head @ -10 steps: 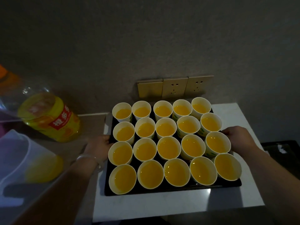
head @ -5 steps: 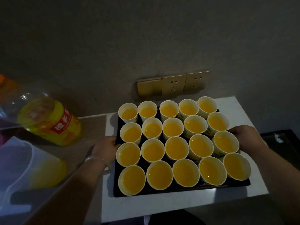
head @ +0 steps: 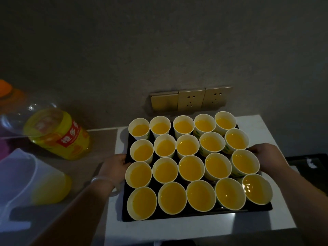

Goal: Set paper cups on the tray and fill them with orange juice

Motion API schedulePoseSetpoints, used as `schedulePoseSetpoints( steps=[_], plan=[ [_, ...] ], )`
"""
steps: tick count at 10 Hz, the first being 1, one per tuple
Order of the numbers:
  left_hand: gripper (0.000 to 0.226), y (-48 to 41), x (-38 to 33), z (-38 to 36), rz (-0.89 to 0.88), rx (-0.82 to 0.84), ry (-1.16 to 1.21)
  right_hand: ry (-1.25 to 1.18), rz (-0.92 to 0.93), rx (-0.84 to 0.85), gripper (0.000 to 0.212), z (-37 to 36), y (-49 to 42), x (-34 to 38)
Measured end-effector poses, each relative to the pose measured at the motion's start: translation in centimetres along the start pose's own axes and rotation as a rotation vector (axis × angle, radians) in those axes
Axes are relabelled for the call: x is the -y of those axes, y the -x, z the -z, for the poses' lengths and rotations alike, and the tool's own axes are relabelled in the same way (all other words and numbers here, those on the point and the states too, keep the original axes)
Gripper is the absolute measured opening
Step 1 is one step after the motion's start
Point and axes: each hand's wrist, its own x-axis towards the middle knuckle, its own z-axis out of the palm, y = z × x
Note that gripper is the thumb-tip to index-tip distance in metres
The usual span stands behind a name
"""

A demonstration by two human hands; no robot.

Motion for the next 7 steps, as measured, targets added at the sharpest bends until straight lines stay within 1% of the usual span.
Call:
schedulePoseSetpoints(
  steps=[1,3,5,6,7],
  plan=[
    [0.019,0.0,-0.1,0.0,0.006,0.009,-0.042,-0.005,-0.001,-0.004,0.021,0.1,0.1,0.0],
    [0.013,0.1,-0.6,0.1,0.007,-0.006,0.017,-0.06,-0.013,0.003,0.017,0.3,0.4,0.1],
    [0.009,0.3,-1.2,0.7,0.016,0.055,0.05,-0.133,-0.039,0.054,0.021,0.7,0.8,0.0],
    [0.011,0.6,-1.1,1.3,0.126,0.112,0.287,-0.342,-0.124,0.136,0.018,1.4,1.1,-0.6],
    [0.019,1.0,-1.6,2.8,0.195,-0.041,0.413,-0.469,-0.183,0.038,0.017,2.8,1.1,-0.9]
  ],
)
